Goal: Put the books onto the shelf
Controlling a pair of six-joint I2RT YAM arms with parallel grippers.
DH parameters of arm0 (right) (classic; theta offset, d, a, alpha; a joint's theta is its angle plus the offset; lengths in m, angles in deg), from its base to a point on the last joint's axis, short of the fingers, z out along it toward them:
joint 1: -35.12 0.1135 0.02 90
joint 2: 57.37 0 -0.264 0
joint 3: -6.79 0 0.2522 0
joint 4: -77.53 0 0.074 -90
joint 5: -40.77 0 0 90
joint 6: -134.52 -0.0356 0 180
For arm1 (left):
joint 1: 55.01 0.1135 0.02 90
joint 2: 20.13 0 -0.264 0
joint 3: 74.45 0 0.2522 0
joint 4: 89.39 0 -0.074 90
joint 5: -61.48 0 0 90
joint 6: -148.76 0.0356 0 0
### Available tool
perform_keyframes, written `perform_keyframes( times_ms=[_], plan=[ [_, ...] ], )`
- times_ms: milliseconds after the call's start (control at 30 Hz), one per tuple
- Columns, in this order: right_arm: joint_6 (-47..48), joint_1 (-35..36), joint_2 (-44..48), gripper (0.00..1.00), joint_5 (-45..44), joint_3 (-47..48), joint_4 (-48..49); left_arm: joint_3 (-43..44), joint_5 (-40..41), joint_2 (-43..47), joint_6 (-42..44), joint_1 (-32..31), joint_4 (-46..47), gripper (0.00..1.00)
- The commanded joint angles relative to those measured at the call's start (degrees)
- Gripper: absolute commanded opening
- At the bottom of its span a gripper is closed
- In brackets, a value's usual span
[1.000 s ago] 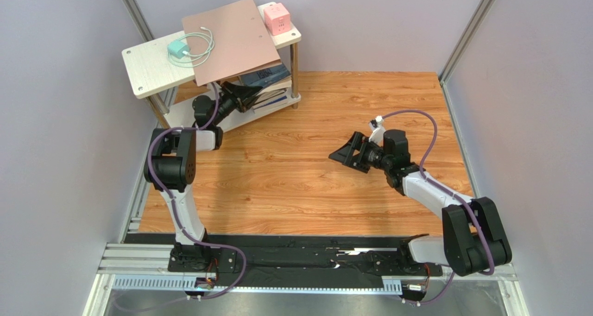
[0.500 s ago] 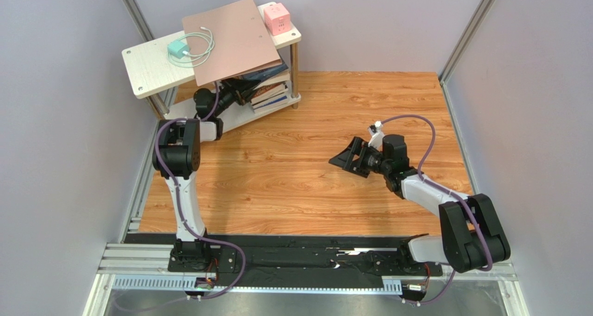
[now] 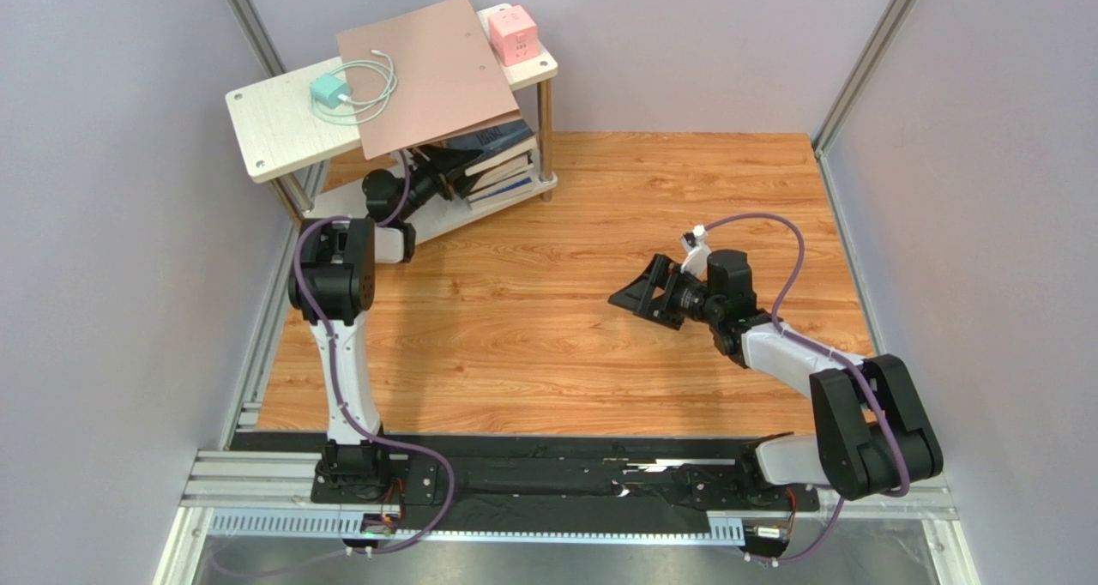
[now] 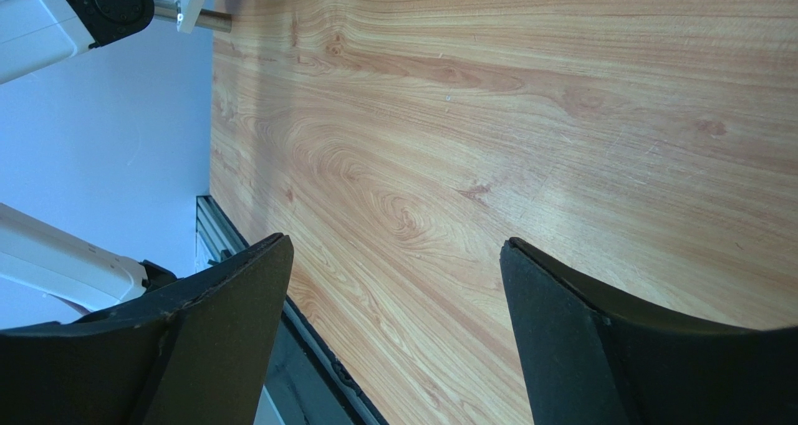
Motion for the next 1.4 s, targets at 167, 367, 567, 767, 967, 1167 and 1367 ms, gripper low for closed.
perform_keyframes(
  times_ms=[167, 367, 567, 767, 967, 1167, 1367],
  plan=[
    [0.06, 0.22, -0.86, 0.87, 0.32, -0.91, 4.44, -0.55, -0.62, 4.02, -1.32, 1.72, 7.46, 1.0],
    [-0.03, 0.31, -0.68, 0.87, 0.32, -0.91, 4.45, -3.27, 0.26, 4.63, -6.59, 1.72, 9.65, 1.0],
    [-0.29, 0.22, -0.86, 0.87, 0.32, -1.09, 4.88, -5.65, 1.23, 4.02, -15.2, 1.63, 16.16, 1.0],
    [-0.38, 0.31, -1.21, 0.87, 0.5, -0.91, 5.15, -9.95, 0.0, 6.47, -17.68, 1.19, 16.87, 1.0],
    [0.93, 0.22, 0.63, 0.88, -0.46, -0.3, 2.08, -18.72, -3.95, 12.71, -8.46, 1.02, 13.18, 1.0],
    [6.47, 0.31, 6.96, 0.91, -5.56, 3.04, -9.86, -32.52, -7.82, 22.28, 12.23, -0.56, 1.98, 1.0],
    [12.27, 0.31, 12.32, 0.94, -15.03, 9.54, -26.12, -33.88, 3.03, 42.73, 55.16, -3.28, -54.05, 1.0]
  ],
)
